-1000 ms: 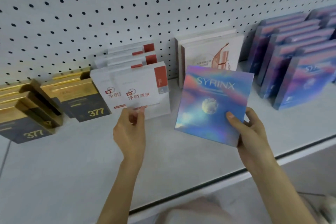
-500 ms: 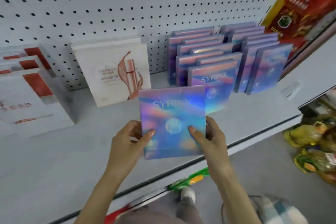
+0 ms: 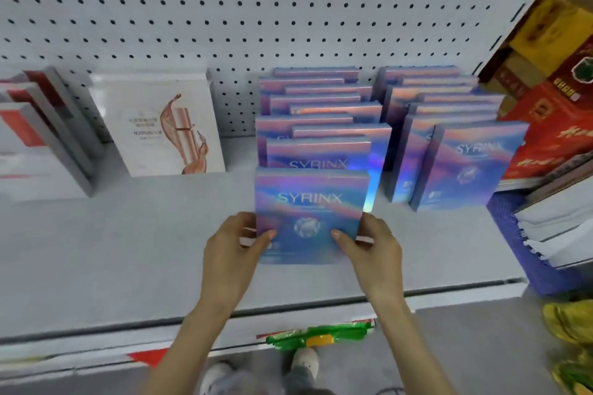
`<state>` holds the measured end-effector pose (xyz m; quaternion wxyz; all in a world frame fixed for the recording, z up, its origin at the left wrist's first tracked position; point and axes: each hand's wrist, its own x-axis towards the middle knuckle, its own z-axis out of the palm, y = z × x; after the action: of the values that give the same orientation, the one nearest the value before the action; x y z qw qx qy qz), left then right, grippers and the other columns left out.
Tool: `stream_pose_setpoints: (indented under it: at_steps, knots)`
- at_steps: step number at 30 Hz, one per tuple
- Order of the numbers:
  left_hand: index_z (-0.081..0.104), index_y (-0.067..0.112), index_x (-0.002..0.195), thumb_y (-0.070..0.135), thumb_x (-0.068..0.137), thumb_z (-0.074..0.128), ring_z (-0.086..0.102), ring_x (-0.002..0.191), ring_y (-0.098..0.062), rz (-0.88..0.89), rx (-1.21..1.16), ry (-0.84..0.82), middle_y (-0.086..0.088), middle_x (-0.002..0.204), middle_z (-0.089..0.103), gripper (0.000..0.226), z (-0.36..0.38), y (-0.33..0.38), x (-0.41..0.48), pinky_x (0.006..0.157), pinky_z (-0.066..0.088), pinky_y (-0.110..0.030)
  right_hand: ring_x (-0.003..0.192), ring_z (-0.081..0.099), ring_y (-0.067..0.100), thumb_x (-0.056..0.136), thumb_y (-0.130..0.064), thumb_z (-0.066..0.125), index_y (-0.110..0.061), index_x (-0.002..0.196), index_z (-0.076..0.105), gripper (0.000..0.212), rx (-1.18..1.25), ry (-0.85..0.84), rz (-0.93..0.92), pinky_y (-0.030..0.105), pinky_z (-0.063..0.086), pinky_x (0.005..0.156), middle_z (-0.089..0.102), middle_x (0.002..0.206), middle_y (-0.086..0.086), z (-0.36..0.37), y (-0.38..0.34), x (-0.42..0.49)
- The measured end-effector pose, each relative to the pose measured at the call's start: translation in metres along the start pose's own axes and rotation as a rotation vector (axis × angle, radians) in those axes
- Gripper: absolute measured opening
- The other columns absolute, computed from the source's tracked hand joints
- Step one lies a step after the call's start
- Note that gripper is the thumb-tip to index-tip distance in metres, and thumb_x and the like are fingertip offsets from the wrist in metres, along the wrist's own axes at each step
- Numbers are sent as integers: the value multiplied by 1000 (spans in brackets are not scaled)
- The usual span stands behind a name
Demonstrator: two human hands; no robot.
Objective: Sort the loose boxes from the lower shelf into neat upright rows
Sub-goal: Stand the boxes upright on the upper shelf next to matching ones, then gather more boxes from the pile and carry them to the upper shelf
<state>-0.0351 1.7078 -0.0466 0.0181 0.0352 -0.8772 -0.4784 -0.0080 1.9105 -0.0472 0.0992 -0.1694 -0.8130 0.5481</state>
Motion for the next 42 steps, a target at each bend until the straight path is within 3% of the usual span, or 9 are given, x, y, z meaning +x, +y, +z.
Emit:
stream_pose_setpoints:
  at_steps: [4, 10, 17, 19, 23, 28, 31, 34, 42]
  knots:
    - [55, 41, 81, 25, 81, 73, 60, 74, 8, -40, 16, 74, 22, 80, 63, 24, 9, 5, 6, 62, 48, -17, 72, 60, -4, 74, -17, 81, -33, 91, 54, 35, -5, 21, -26, 6, 43, 62, 64, 84, -12, 5, -3, 18]
    - [55, 41, 88, 41, 79, 67, 62, 76, 2, -74, -6, 129, 21, 86, 65, 16, 14, 7, 11, 67, 54, -32, 75, 56, 0, 70, -24, 85, -21, 96, 49, 45, -23, 140, -17, 5, 39, 63, 57, 89, -1, 14, 1, 26]
    - [54, 37, 86, 50, 80, 63, 64, 79, -6, -123, -13, 78, 18, 86, 66, 18, 16, 2, 11, 72, 54, -34, 75, 59, 14, 74, -38, 79, -18, 95, 50, 41, -53, 105, 127, 29, 37, 67, 60, 86, -4, 17, 2, 24]
    - [52, 34, 97, 38, 85, 67, 65, 81, -8, -123, -21, 33, 11, 92, 67, 19, 13, 0, 7, 73, 54, -31, 76, 59, 15, 76, -35, 78, -19, 95, 49, 38, -52, 99, 146, 29, 37, 68, 60, 87, -3, 17, 2, 21]
    - [44, 32, 111, 28, 87, 66, 62, 86, -5, -131, -132, 42, 10, 95, 63, 33, -10, -6, -18, 67, 44, -3, 88, 60, 24, 84, -19, 72, -21, 103, 47, 32, 7, 187, 118, 24, 39, 69, 60, 104, 6, 23, 1, -1]
    - [54, 27, 114, 23, 88, 65, 61, 86, 3, -143, -235, 50, 11, 105, 62, 28, -72, -44, -80, 69, 45, -4, 93, 58, 24, 86, -9, 68, -16, 119, 45, 42, 139, 264, 92, 8, 41, 67, 51, 117, 13, 59, -18, -70]
    - [60, 24, 112, 21, 88, 65, 62, 86, 6, -153, -244, 68, 13, 105, 63, 24, -121, -83, -119, 69, 45, -5, 89, 59, 20, 84, -8, 69, -22, 114, 44, 41, 144, 148, 43, 6, 43, 67, 55, 112, 10, 99, -33, -125]
    - [61, 28, 105, 22, 89, 63, 63, 84, 6, -187, -250, 84, 17, 100, 65, 17, -179, -124, -160, 68, 45, -5, 89, 60, 13, 86, -16, 69, -27, 114, 46, 39, 101, -125, 20, 12, 45, 71, 56, 110, 1, 156, -50, -187]
    - [63, 35, 99, 22, 88, 66, 66, 86, 4, -359, -181, 324, 19, 91, 71, 18, -323, -232, -254, 80, 51, -17, 103, 56, 8, 87, -36, 67, -35, 138, 33, 62, -101, -698, -109, 25, 49, 89, 52, 118, -8, 298, -97, -306]
